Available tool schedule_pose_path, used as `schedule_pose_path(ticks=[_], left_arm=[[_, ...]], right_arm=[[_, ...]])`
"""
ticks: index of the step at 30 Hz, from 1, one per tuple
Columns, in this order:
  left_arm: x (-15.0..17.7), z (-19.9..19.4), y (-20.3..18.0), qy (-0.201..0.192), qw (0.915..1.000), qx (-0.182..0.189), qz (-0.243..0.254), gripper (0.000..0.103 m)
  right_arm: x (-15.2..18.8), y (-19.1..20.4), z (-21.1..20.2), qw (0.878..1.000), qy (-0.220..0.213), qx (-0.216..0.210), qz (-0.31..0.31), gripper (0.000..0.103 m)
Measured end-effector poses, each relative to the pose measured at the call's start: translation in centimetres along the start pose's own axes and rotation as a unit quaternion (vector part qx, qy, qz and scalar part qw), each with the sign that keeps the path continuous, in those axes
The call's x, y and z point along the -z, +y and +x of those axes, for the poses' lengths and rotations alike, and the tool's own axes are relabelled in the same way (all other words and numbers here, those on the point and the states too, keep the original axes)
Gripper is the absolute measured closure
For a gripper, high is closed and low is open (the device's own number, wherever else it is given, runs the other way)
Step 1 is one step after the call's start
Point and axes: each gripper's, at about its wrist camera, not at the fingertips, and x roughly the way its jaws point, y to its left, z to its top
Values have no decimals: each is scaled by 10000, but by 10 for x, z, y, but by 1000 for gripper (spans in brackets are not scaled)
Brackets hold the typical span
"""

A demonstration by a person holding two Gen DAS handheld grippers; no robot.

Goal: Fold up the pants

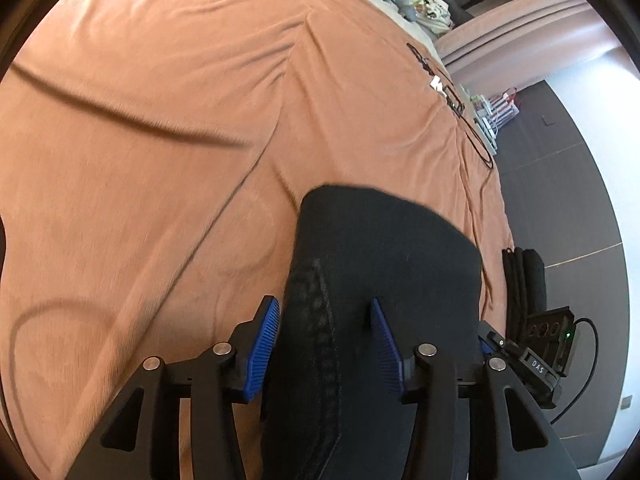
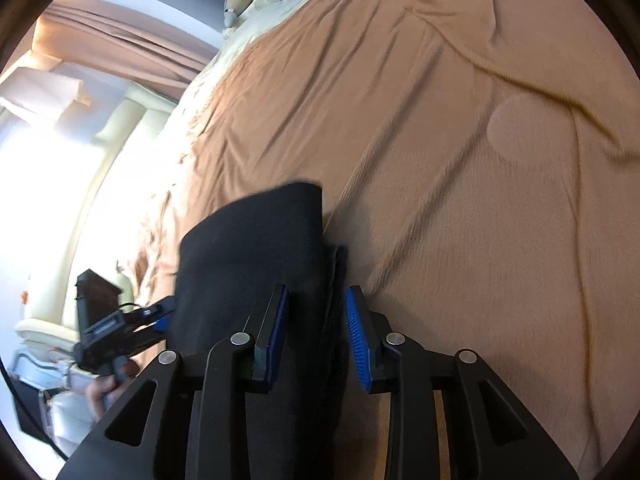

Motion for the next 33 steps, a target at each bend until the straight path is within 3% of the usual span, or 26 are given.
schedule_pose_path(ticks=[4,5,16,24,33], left_arm=[[11,-5,3,56,10000,27,-6,46],[15,-7,4,68,10000,42,-11,46],[54,-22,13,173,9996,214,-92,46],[73,-32,15,212,9992,332,-95,46],[87,-29,21,166,9990,378,-152,46]], right_arm=[[19,-4,-5,9995,231,-228,24,56],[22,-4,-5,9992,270,-277,37,55],[25,-29,-17,9965,596,-585,102,54],[18,-30,-21,9906,1249,-545,-119,54],[-7,-28,4,9888,1288,-746,-115,52]])
